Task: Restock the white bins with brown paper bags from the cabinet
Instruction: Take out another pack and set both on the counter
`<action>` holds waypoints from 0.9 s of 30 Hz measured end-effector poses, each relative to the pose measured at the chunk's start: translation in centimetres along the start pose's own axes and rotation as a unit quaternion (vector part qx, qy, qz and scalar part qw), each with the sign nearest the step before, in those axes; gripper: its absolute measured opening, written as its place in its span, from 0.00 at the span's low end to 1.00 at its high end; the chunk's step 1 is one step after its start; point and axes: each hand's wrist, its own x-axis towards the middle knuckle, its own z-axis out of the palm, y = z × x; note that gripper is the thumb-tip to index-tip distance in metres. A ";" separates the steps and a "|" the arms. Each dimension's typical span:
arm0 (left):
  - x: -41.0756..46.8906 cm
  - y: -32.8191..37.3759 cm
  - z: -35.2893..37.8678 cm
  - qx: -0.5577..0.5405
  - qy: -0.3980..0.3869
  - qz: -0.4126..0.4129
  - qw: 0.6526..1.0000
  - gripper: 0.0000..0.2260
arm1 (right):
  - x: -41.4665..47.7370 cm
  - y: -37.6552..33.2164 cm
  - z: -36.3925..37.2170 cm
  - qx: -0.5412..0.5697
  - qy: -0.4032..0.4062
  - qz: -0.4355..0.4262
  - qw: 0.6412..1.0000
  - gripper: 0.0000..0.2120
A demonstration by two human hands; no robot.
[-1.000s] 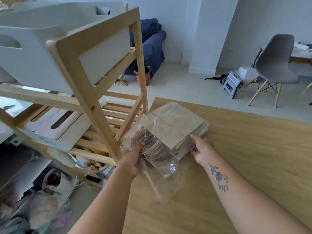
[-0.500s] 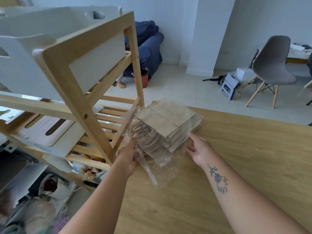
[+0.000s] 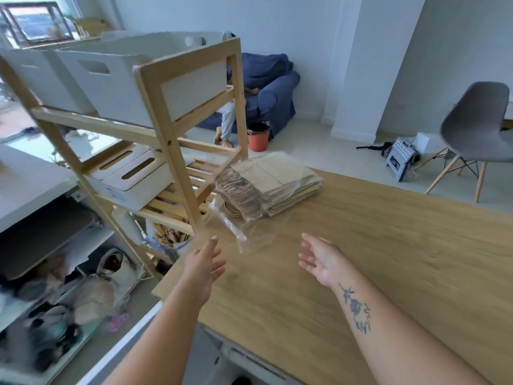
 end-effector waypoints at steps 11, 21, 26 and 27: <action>-6.9 -4.6 -5.4 0.007 -0.014 -0.006 1.000 0.14 | -7.1 6.8 -1.4 -0.016 -0.019 0.019 1.000 0.01; -9.8 -8.4 -11.6 0.110 -0.105 -0.032 0.988 0.07 | -14.5 15.3 0.2 0.017 0.056 -0.029 0.998 0.07; -10.7 -11.6 -15.2 0.176 -0.147 -0.045 0.972 0.08 | -18.6 21.4 0.6 0.027 0.154 -0.081 0.984 0.04; -11.0 -12.4 -15.8 0.193 -0.154 -0.054 0.967 0.10 | -19.4 22.7 0.5 0.021 0.163 -0.078 0.983 0.04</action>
